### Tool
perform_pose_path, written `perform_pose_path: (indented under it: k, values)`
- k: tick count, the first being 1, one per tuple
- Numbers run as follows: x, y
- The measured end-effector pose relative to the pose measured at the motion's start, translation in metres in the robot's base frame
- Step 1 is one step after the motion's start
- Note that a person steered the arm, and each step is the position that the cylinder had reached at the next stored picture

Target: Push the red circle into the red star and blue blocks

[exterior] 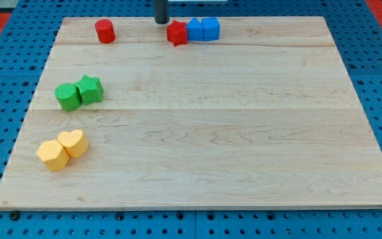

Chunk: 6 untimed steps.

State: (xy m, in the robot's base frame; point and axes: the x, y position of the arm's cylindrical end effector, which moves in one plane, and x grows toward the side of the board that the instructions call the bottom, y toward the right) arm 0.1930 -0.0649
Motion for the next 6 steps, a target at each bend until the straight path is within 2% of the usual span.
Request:
perform_pose_path:
  k: [1,2,4,6]
  values:
    - [-0.002,-0.072]
    - [-0.001,-0.116]
    - [0.03,-0.145]
    - [0.024,-0.203]
